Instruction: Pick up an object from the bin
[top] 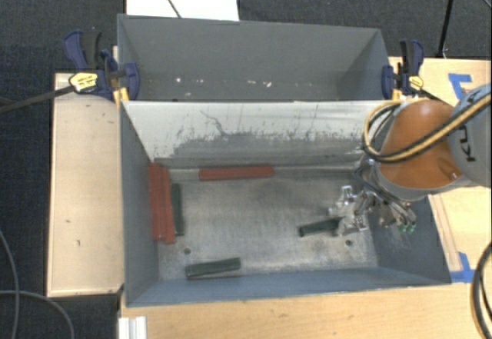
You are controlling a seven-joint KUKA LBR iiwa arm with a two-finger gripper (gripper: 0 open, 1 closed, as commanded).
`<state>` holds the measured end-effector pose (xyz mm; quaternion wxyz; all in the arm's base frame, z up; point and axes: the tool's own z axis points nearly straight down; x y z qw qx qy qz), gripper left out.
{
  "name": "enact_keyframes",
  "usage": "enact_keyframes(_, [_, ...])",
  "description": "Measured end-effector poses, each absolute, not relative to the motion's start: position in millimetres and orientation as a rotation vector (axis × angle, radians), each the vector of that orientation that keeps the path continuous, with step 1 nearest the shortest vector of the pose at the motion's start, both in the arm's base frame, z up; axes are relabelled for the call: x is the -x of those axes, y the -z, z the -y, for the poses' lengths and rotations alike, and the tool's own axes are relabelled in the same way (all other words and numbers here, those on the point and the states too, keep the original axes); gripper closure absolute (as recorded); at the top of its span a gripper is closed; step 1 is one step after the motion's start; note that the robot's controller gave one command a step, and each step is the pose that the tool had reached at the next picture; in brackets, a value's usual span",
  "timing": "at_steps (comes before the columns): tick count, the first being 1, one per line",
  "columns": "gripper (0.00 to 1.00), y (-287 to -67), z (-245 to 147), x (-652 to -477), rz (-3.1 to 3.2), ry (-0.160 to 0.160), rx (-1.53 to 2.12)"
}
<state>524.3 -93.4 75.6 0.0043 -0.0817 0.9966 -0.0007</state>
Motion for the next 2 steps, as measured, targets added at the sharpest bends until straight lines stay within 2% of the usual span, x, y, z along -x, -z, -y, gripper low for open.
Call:
enact_keyframes(1, [1.00,-76,93,-524.4,-3.122,0.002,0.258])
enact_keyframes(2, [1.00,-274,99,-536.3,-3.130,-0.001,0.272])
